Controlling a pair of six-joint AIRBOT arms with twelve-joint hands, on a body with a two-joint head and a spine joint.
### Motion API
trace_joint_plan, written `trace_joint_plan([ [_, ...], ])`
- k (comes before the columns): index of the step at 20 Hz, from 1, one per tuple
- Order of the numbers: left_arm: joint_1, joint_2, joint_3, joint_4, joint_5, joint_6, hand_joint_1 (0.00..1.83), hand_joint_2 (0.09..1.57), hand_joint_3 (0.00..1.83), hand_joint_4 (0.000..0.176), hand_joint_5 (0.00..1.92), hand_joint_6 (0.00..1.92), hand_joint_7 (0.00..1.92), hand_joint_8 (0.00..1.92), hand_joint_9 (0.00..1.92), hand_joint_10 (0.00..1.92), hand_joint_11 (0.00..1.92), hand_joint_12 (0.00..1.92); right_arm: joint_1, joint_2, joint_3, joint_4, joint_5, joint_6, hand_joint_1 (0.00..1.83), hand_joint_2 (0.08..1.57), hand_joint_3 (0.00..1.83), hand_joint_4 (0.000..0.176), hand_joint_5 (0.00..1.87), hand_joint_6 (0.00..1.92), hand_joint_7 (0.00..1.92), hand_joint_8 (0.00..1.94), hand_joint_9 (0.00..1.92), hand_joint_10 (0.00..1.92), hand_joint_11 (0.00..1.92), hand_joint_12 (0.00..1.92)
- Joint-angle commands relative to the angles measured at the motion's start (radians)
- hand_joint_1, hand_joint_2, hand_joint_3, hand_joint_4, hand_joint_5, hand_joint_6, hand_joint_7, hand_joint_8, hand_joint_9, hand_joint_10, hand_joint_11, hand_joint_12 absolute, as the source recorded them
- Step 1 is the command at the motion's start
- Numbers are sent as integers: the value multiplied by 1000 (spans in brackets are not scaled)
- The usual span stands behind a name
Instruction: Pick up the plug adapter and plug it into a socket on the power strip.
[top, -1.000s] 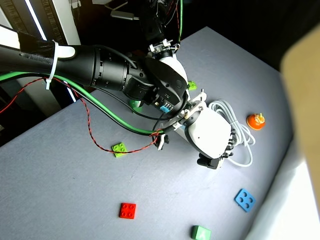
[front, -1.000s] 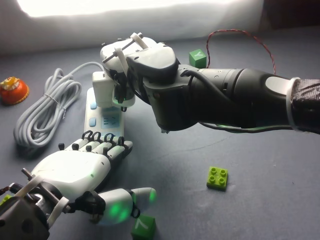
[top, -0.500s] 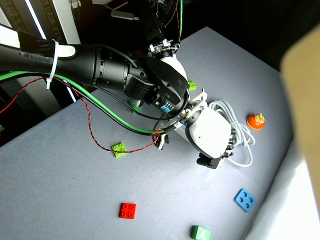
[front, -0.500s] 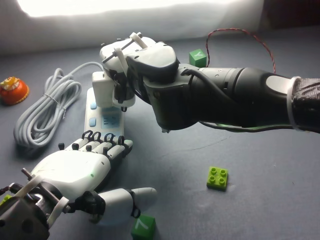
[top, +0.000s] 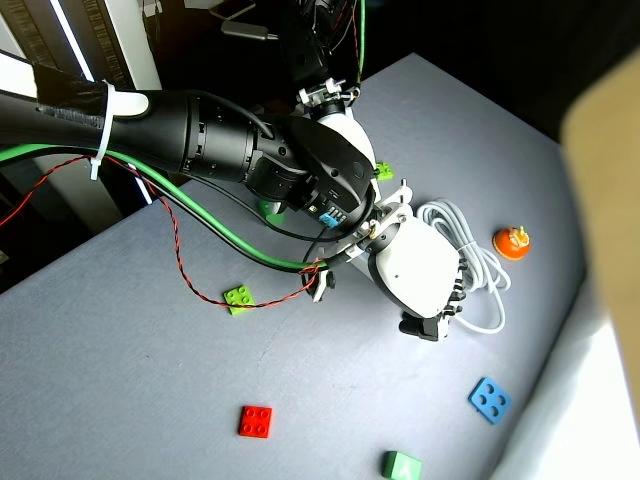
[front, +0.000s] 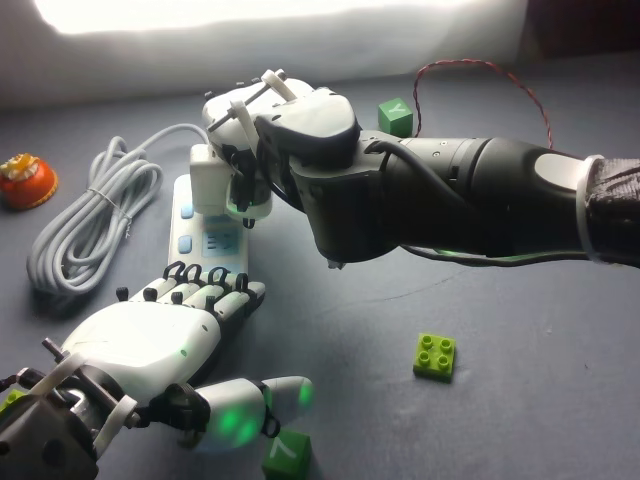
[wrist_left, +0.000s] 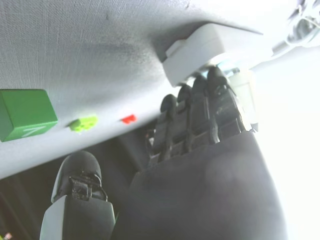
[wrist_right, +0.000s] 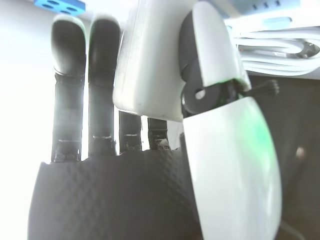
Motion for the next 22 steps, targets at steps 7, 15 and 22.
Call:
trace_joint_plan([
  [7, 4, -1, -1, 10, -38, -8, 0, 1156, 1, 0, 95, 2, 99, 0, 90, 0, 0, 257, -4, 3, -25, -20, -32, -10, 855, 1149, 0, 0, 558, 13, 626, 17, 495, 563, 284, 1448],
  [15, 4, -1, 0, 10, -43, -8, 0, 1156, 0, 0, 86, 0, 93, 0, 86, 0, 0, 242, 3, 19, -27, -20, -36, -11, 623, 1033, 0, 0, 253, 2, 308, 1, 269, 55, 0, 944],
  [22, 4, 1, 0, 10, -45, -8, 0, 1161, 0, 0, 81, 0, 100, 1, 96, 0, 0, 241, 19, 30, -27, -25, -41, -11, 449, 939, 0, 0, 130, 4, 192, 3, 173, 4, 0, 546],
])
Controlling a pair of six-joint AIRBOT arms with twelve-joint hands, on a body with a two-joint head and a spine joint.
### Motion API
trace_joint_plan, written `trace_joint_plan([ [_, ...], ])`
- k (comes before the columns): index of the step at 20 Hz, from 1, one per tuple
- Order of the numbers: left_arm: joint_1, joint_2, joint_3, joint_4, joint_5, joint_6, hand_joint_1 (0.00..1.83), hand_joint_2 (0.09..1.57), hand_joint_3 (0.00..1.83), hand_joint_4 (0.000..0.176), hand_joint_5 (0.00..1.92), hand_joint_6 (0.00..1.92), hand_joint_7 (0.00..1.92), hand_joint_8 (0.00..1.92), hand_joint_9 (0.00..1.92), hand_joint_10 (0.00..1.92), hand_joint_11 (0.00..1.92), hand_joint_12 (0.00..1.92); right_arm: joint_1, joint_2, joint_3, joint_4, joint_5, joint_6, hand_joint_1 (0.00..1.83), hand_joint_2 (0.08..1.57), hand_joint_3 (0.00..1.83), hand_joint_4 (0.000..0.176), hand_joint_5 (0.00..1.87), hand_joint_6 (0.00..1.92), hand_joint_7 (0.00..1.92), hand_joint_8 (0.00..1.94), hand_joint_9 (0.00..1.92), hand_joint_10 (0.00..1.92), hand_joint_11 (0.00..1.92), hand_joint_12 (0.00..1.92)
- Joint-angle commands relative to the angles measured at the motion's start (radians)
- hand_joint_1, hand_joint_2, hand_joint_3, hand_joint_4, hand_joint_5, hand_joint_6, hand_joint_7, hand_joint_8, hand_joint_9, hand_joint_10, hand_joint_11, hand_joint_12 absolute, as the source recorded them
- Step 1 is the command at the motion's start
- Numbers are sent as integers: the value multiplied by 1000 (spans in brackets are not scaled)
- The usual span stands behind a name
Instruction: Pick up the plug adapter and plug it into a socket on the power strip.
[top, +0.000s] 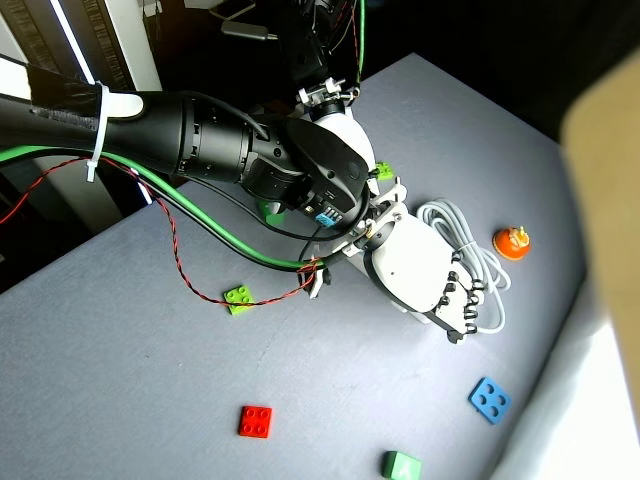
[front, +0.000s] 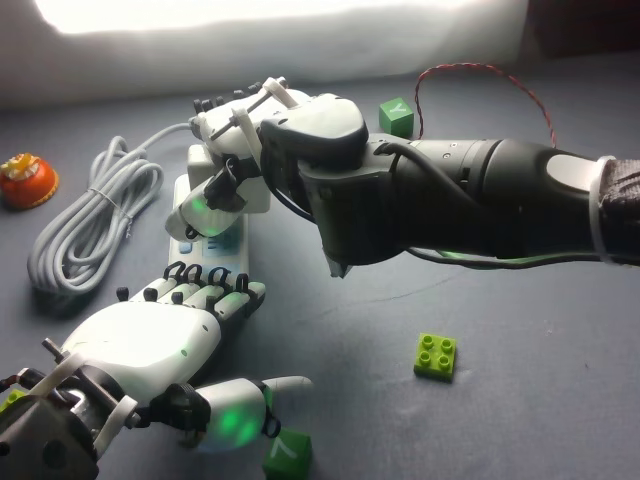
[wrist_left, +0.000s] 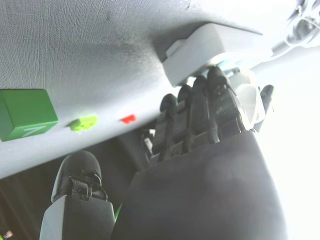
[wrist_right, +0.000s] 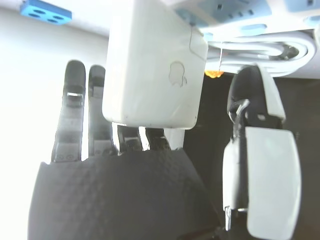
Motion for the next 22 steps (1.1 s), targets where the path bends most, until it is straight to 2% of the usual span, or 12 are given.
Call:
trace_joint_plan([
  [1, 4, 1, 3, 10, -41, -8, 0, 1159, 0, 0, 87, 3, 110, 5, 101, 2, 0, 242, 23, 5, -3, -44, -7, 0, 437, 937, 0, 0, 130, 3, 197, 3, 173, 3, 0, 514],
  [7, 2, 3, 7, 10, -47, -8, 0, 1158, 0, 0, 94, 2, 120, 3, 110, 3, 0, 279, 48, 22, -5, -54, -11, 4, 307, 927, 0, 0, 105, 2, 182, 5, 162, 5, 0, 474],
  [9, 0, 7, 8, 10, -49, -8, 0, 1157, 0, 0, 84, 0, 102, 1, 100, 0, 0, 235, 59, 32, -13, -54, -11, 4, 261, 927, 0, 0, 93, 0, 176, 0, 153, 0, 0, 422],
  [12, -11, 15, 12, 10, -49, -8, 0, 1159, 0, 0, 76, 0, 95, 0, 95, 0, 0, 246, 88, 79, -59, -54, -11, 9, 257, 940, 3, 0, 107, 4, 200, 5, 180, 8, 0, 471],
  [14, -25, 22, 18, 10, -49, -8, 0, 1158, 0, 0, 70, 0, 83, 0, 80, 1, 0, 205, 109, 140, -116, -54, -7, 12, 251, 953, 4, 0, 119, 3, 182, 1, 186, 5, 0, 542],
  [16, -39, 26, 23, 10, -49, -6, 0, 1162, 2, 0, 79, 4, 98, 4, 92, 2, 0, 242, 120, 190, -162, -54, -2, 10, 229, 973, 6, 0, 143, 5, 193, 1, 177, 4, 0, 535],
  [18, -57, 36, 27, 10, -43, -5, 0, 1160, 0, 0, 89, 4, 108, 4, 99, 3, 0, 257, 137, 267, -241, -54, 0, -2, 249, 970, 2, 0, 172, 9, 213, 4, 194, 8, 0, 545],
  [19, -83, 44, 32, 10, -37, 5, 0, 1160, 0, 0, 92, 5, 110, 4, 102, 4, 0, 256, 156, 344, -314, -53, -4, -9, 248, 974, 3, 0, 171, 7, 212, 3, 201, 9, 0, 547],
  [22, -113, 55, 39, 10, -33, 13, 0, 1158, 0, 0, 95, 5, 111, 4, 107, 5, 0, 257, 173, 415, -381, -50, -18, -18, 259, 979, 4, 0, 176, 6, 221, 3, 201, 7, 0, 579],
])
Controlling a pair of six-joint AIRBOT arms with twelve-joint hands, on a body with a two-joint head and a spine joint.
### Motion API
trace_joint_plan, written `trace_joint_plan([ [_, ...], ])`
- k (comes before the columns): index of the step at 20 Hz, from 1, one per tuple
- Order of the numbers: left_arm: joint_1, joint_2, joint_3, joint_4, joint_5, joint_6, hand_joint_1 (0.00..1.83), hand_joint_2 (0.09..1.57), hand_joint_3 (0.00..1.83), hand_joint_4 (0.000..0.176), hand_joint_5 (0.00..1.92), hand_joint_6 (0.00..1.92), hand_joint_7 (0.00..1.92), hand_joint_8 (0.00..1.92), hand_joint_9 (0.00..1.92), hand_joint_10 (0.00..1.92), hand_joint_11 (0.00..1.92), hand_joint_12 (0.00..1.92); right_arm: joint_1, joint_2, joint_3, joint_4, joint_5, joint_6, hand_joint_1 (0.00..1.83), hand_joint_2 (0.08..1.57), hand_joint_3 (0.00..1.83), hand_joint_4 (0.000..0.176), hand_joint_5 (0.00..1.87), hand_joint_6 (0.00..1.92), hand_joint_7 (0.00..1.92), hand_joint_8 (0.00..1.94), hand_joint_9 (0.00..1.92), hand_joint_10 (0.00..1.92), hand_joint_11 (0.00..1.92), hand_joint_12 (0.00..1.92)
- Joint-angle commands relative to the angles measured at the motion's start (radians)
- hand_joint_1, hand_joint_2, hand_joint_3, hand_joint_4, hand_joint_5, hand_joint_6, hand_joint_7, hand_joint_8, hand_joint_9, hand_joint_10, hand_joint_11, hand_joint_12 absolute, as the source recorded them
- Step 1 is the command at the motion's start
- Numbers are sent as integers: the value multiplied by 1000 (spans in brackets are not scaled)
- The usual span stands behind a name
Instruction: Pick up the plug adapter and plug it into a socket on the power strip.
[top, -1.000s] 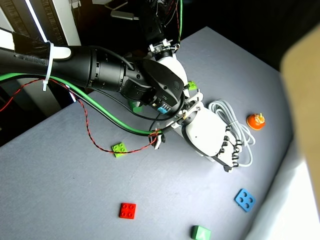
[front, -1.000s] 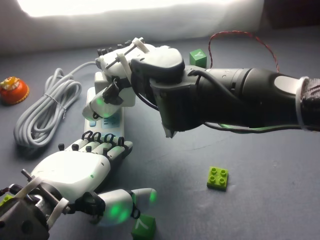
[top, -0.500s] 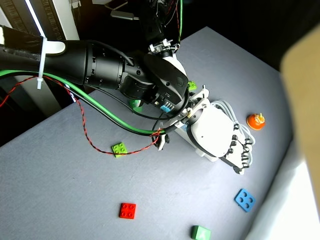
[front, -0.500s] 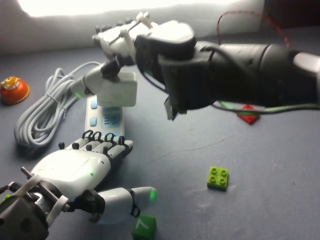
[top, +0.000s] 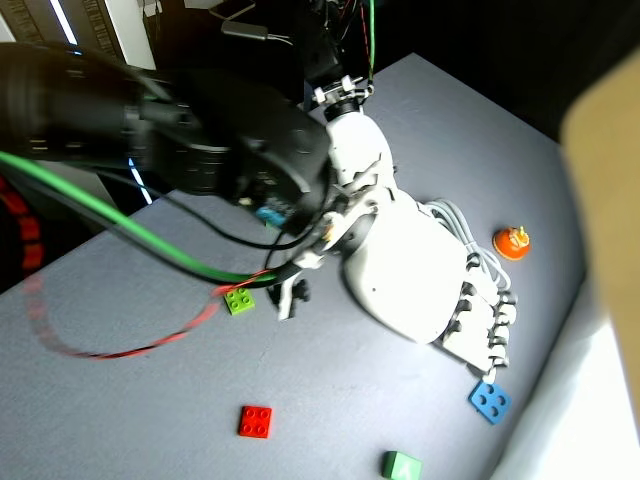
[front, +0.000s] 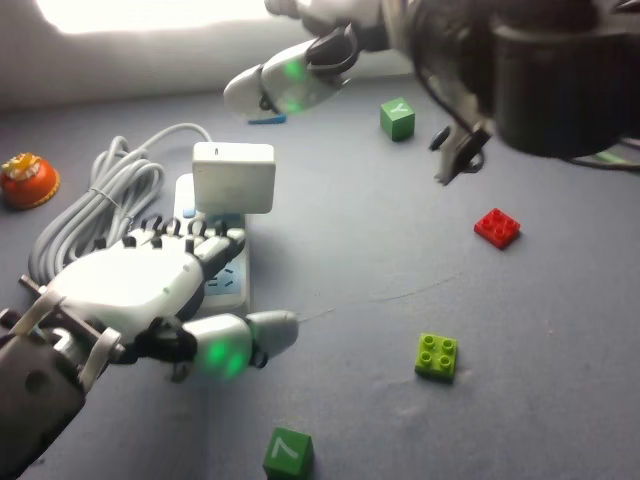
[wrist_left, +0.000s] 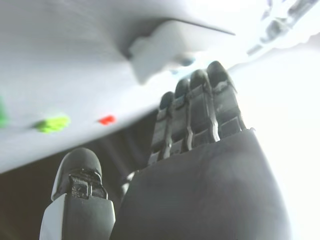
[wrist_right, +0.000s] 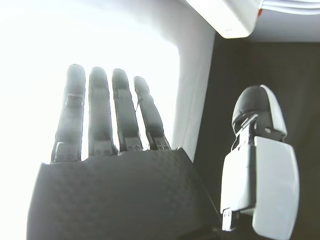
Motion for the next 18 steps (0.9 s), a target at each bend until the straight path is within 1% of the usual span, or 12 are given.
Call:
trace_joint_plan([
  [1, -15, 14, 7, 48, -64, 1, 0, 1161, 0, 0, 92, 2, 107, 1, 107, 3, 0, 243, 15, 20, -23, -39, -14, -10, 312, 990, 3, 0, 202, 7, 240, 3, 216, 7, 0, 699],
  [4, -59, 35, 10, 48, -53, 13, 0, 1170, 2, 0, 102, 2, 113, 1, 129, 4, 0, 288, 27, 105, -113, -35, -15, -22, 333, 992, 2, 0, 213, 3, 257, 3, 231, 6, 0, 756],
  [8, -96, 68, 3, 47, -27, 19, 0, 1187, 3, 0, 154, 7, 148, 5, 160, 5, 0, 421, 40, 179, -204, -36, -4, -57, 326, 1014, 3, 0, 289, 14, 339, 11, 299, 16, 0, 972],
  [9, -103, 77, 0, 47, -22, 20, 0, 1200, 3, 0, 224, 14, 212, 12, 203, 10, 0, 539, 44, 192, -224, -37, 1, -68, 312, 1048, 10, 0, 318, 15, 387, 15, 337, 21, 0, 1016],
  [10, -110, 85, -1, 47, -18, 20, 0, 1200, 3, 0, 224, 14, 212, 12, 203, 10, 0, 539, 46, 199, -235, -38, 4, -76, 312, 1048, 10, 0, 318, 15, 387, 15, 337, 21, 0, 1016],
  [11, -123, 96, -2, 47, -9, 24, 0, 1210, 3, 0, 333, 26, 290, 17, 254, 14, 0, 631, 48, 212, -252, -39, 6, -87, 337, 1049, 4, 0, 410, 30, 468, 21, 411, 33, 0, 1136],
  [12, -135, 102, -2, 47, -4, 32, 0, 1210, 3, 0, 333, 26, 290, 17, 254, 14, 0, 631, 48, 223, -267, -40, 6, -93, 337, 1049, 4, 0, 410, 30, 468, 21, 411, 33, 0, 1136],
  [14, -157, 114, -1, 47, 4, 35, 0, 1240, 5, 0, 442, 25, 388, 17, 341, 21, 0, 754, 48, 242, -294, -41, 12, -108, 348, 1065, 1, 0, 509, 21, 556, 11, 484, 26, 6, 1227],
  [15, -170, 122, -1, 47, 10, 39, 23, 1257, 1, 0, 593, 14, 560, 8, 507, 24, 77, 927, 48, 256, -313, -42, 13, -113, 427, 1068, 0, 0, 641, 25, 730, 38, 653, 87, 147, 1360],
  [16, -182, 130, -1, 47, 19, 43, 39, 1263, 0, 0, 650, 12, 638, 9, 608, 36, 140, 991, 49, 271, -331, -42, 14, -113, 441, 1076, 0, 0, 697, 9, 815, 34, 709, 198, 214, 1415],
  [17, -192, 138, -2, 47, 22, 43, 39, 1263, 0, 0, 650, 12, 638, 9, 608, 36, 140, 991, 50, 284, -348, -43, 18, -113, 441, 1076, 0, 0, 697, 9, 815, 34, 709, 198, 214, 1415],
  [18, -201, 147, -2, 47, 22, 44, 92, 1272, 1, 0, 746, 19, 749, 18, 722, 62, 203, 1055, 51, 298, -365, -43, 21, -114, 417, 1105, 0, 0, 778, 12, 909, 69, 692, 575, 328, 1523],
])
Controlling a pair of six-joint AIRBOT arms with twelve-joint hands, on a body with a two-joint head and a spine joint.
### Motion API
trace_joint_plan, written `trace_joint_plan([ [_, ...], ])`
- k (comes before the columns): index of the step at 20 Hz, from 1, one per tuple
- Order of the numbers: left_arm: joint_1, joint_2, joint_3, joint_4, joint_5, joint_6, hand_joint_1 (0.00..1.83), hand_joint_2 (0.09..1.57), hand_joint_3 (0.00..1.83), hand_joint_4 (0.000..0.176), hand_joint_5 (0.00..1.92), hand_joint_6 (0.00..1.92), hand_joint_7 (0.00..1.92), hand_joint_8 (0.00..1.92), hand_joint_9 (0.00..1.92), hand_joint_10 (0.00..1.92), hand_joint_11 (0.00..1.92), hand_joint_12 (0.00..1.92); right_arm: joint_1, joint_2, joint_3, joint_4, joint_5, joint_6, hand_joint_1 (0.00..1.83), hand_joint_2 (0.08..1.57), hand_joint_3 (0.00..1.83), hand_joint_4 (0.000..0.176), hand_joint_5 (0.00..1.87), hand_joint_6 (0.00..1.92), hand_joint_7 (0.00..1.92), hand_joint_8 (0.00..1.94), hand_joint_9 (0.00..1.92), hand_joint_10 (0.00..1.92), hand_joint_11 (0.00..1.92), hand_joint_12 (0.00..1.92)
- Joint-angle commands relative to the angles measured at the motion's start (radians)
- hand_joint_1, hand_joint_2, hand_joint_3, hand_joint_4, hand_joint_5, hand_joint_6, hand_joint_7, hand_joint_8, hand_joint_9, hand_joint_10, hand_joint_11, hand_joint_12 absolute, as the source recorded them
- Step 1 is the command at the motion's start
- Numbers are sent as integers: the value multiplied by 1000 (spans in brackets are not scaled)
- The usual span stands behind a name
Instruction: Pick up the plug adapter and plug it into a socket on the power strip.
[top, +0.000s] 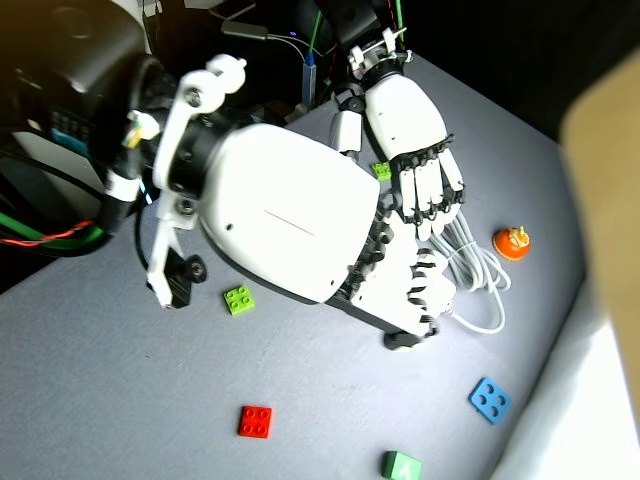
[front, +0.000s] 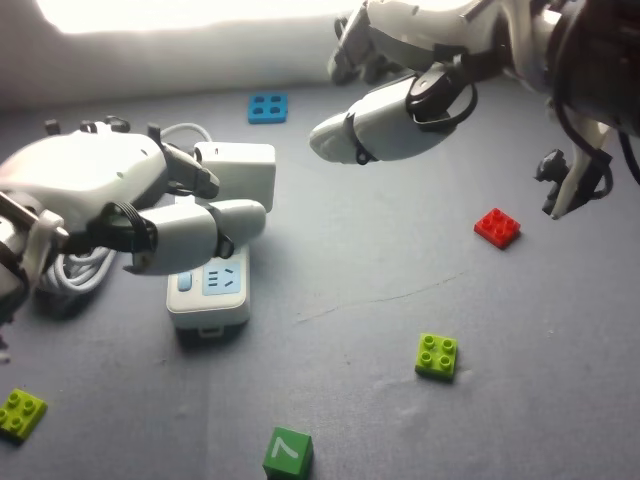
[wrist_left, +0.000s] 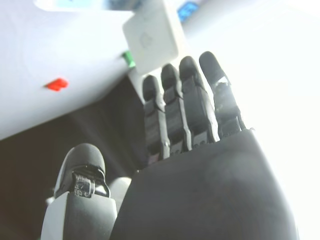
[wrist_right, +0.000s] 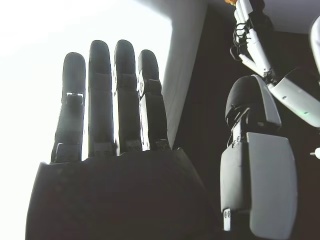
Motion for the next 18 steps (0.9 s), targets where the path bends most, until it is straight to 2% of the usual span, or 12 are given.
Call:
trace_joint_plan([
  [1, -18, 14, 1, 47, -73, 0, 166, 1286, 0, 0, 927, 36, 961, 54, 902, 151, 316, 1190, 19, 15, -15, -54, 6, 0, 384, 1159, 2, 0, 958, 126, 904, 615, 722, 1236, 537, 1702],
  [3, -41, 27, 2, 47, -70, 2, 226, 1299, 1, 0, 1111, 62, 1129, 108, 860, 625, 344, 1373, 17, 46, -50, -55, 16, 1, 334, 1187, 1, 0, 846, 841, 888, 1088, 812, 1342, 643, 1744],
  [4, -53, 32, 4, 47, -66, 2, 278, 1304, 0, 0, 1181, 93, 1199, 141, 866, 797, 368, 1434, 15, 62, -65, -55, 19, 2, 315, 1201, 2, 0, 812, 1034, 899, 1170, 814, 1395, 646, 1787],
  [5, -67, 36, 8, 47, -62, 4, 345, 1297, 0, 0, 1188, 217, 1193, 245, 878, 949, 477, 1552, 12, 77, -79, -55, 20, 3, 374, 1184, 0, 0, 744, 1344, 871, 1433, 838, 1616, 733, 1886],
  [6, -81, 41, 12, 47, -61, 4, 360, 1301, 0, 0, 1059, 649, 1087, 708, 866, 1238, 606, 1679, 8, 89, -90, -55, 20, 3, 428, 1174, 0, 0, 684, 1738, 864, 1773, 865, 1860, 868, 1914],
  [7, -98, 43, 18, 47, -59, 4, 386, 1300, 0, 0, 944, 992, 1002, 1057, 864, 1404, 682, 1741, -2, 99, -98, -55, 20, 3, 445, 1168, 0, 0, 738, 1884, 895, 1907, 926, 1909, 979, 1920],
  [9, -130, 45, 27, 47, -55, 4, 331, 1355, 5, 0, 856, 1451, 945, 1533, 886, 1684, 798, 1879, -27, 103, -100, -55, 19, 9, 429, 1160, 0, 0, 1027, 1920, 1105, 1940, 1176, 1921, 1319, 1921],
  [10, -144, 45, 30, 47, -51, 4, 300, 1366, 4, 0, 826, 1601, 924, 1664, 889, 1786, 844, 1913, -39, 103, -100, -55, 16, 9, 418, 1164, 0, 0, 1063, 1921, 1156, 1941, 1238, 1921, 1392, 1921],
  [11, -157, 46, 32, 47, -45, 6, 300, 1366, 4, 0, 826, 1601, 924, 1664, 889, 1786, 844, 1913, -48, 102, -99, -55, 12, 10, 418, 1164, 0, 0, 1063, 1921, 1156, 1941, 1238, 1921, 1392, 1921],
  [12, -168, 47, 34, 47, -43, 7, 300, 1371, 2, 0, 812, 1889, 884, 1906, 918, 1916, 926, 1921, -57, 99, -98, -56, 12, 10, 428, 1164, 0, 0, 1166, 1921, 1272, 1941, 1385, 1921, 1570, 1921],
  [16, -183, 60, 38, 48, -43, 9, 286, 1349, 0, 0, 1045, 1921, 1128, 1921, 1161, 1921, 1203, 1921, -71, 97, -96, -61, 12, 12, 382, 1219, 13, 0, 1302, 1921, 1396, 1941, 1513, 1921, 1709, 1921],
  [18, -189, 65, 37, 48, -43, 8, 269, 1361, 4, 0, 1111, 1921, 1197, 1921, 1219, 1921, 1238, 1921, -66, 97, -96, -66, 9, 12, 375, 1254, 3, 0, 1311, 1921, 1412, 1941, 1532, 1921, 1723, 1921],
])
